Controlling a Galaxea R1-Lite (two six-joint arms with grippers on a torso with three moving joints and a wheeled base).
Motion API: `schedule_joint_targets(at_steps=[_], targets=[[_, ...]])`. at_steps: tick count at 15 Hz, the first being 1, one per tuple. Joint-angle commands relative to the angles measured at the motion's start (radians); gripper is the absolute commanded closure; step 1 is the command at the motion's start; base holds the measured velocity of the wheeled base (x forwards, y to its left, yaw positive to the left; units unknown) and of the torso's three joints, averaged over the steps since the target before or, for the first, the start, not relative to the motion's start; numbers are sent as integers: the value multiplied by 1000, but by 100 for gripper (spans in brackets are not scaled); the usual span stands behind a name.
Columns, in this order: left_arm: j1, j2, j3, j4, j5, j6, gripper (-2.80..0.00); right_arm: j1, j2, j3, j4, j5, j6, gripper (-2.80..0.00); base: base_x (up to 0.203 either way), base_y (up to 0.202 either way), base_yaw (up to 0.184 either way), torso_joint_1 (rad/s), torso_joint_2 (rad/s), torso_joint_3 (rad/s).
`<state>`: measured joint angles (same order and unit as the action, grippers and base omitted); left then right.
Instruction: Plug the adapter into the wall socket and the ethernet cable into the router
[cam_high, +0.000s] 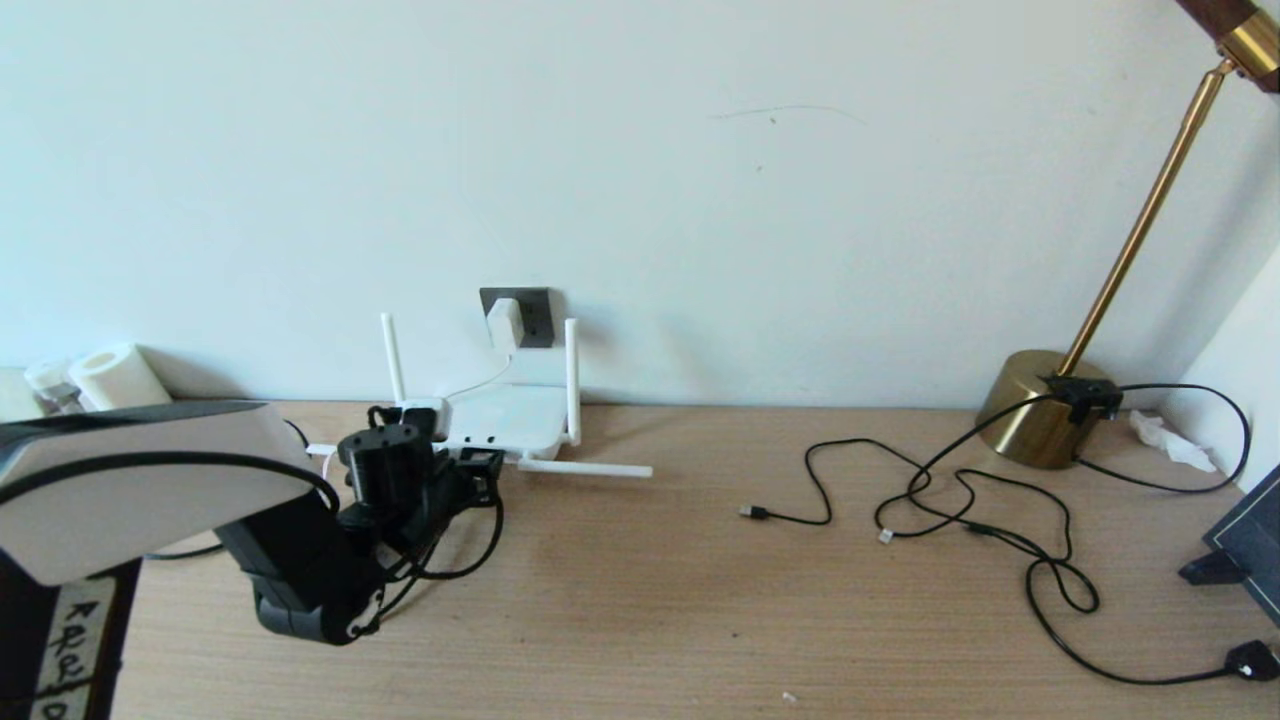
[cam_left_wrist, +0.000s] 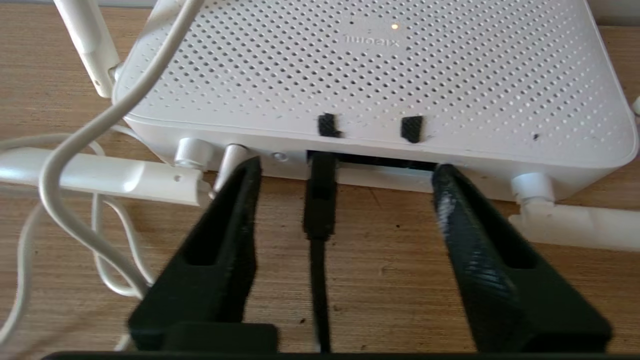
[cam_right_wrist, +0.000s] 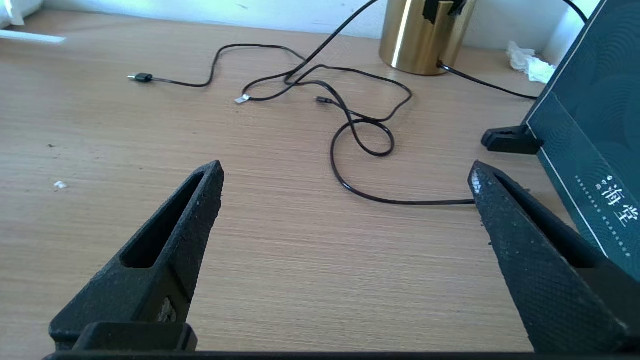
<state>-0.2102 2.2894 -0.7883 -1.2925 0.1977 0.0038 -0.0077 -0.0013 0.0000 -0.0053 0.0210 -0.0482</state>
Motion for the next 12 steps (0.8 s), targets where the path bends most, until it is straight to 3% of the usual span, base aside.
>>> schedule_joint_targets(at_steps=[1, 12], targets=[[0, -2, 4, -10, 2, 1, -280, 0, 1, 0, -1, 0, -1, -280, 0, 0, 0, 0, 0, 0], [-16, -53, 53, -14, 3, 2, -280, 0, 1, 0, -1, 0, -1, -280, 0, 0, 0, 0, 0, 0]])
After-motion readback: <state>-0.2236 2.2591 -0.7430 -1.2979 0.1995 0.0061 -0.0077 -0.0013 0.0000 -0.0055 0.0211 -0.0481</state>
